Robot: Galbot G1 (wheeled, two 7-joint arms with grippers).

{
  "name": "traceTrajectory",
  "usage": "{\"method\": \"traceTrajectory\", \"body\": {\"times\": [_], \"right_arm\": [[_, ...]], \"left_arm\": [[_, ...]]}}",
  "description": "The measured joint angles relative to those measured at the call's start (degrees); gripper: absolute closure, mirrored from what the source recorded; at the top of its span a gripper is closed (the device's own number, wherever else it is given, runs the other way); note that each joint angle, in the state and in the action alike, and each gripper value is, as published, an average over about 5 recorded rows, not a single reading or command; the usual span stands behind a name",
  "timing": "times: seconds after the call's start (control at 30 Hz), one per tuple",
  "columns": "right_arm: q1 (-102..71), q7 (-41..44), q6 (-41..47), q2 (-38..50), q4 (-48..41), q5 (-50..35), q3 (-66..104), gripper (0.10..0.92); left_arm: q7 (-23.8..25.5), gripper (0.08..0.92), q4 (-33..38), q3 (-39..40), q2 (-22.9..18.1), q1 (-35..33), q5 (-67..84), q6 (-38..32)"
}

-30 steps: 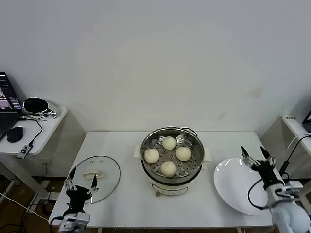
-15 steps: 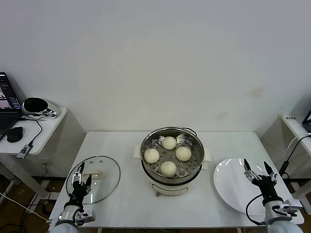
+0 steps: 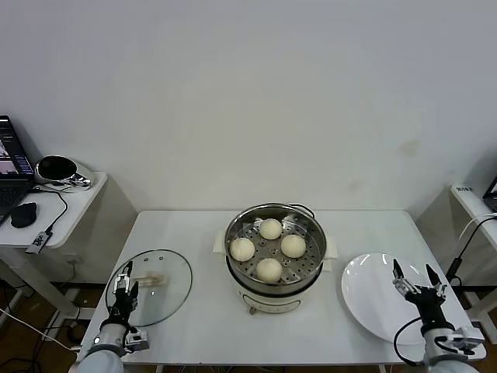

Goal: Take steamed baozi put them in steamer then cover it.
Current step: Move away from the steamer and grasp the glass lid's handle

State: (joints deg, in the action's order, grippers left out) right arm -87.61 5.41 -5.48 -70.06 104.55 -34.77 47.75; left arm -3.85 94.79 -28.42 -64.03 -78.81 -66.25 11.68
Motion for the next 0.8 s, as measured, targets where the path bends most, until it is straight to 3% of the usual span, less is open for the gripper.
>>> {"method": "traceTrajectory", "body": {"times": [0.8], "right_arm": [[-0.28,-0.25,-0.69,-1.05,-1.25,0.89,0.69,0.203]], "left_arm": [[1.34,0.177,-1.54,2.78,-0.13,2.60,1.05,3.78]]}}
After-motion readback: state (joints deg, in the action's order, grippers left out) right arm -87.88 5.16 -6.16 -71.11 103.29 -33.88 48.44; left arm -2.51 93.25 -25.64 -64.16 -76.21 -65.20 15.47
